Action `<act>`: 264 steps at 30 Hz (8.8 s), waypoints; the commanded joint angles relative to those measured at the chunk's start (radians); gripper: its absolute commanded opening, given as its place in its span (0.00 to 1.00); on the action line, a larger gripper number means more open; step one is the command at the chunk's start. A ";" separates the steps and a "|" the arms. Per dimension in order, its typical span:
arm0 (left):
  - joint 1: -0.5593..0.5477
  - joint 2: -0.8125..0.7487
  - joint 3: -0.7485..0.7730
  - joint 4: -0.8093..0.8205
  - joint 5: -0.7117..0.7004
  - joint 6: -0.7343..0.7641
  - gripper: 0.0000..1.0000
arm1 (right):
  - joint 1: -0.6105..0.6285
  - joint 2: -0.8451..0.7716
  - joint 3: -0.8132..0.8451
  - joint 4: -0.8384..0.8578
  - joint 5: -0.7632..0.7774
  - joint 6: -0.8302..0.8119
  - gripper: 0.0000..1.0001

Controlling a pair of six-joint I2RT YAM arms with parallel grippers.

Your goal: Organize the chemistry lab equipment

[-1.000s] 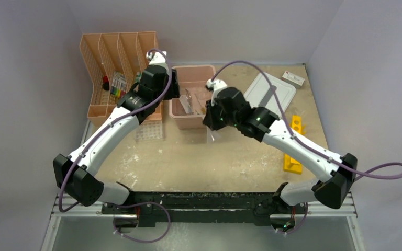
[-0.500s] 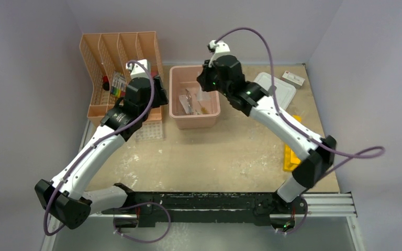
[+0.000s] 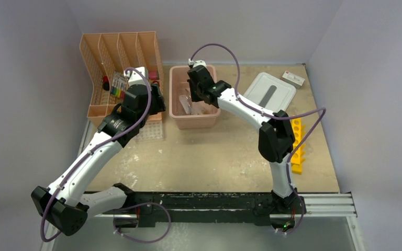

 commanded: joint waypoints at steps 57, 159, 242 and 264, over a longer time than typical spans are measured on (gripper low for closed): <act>0.003 0.066 -0.074 0.365 0.437 -0.020 0.85 | -0.477 -0.153 -0.089 -0.192 -0.007 0.034 0.71; -0.006 0.173 -0.065 0.352 0.495 -0.270 0.79 | -0.294 -0.234 -0.179 -0.149 -0.029 0.258 0.00; 0.312 0.280 -0.060 0.705 1.052 -0.661 0.00 | -0.419 -0.348 -0.274 -0.047 -0.481 0.180 0.60; 0.318 0.331 -0.160 0.689 1.049 -0.674 0.00 | -0.333 -0.346 -0.281 -0.031 -0.334 0.177 0.58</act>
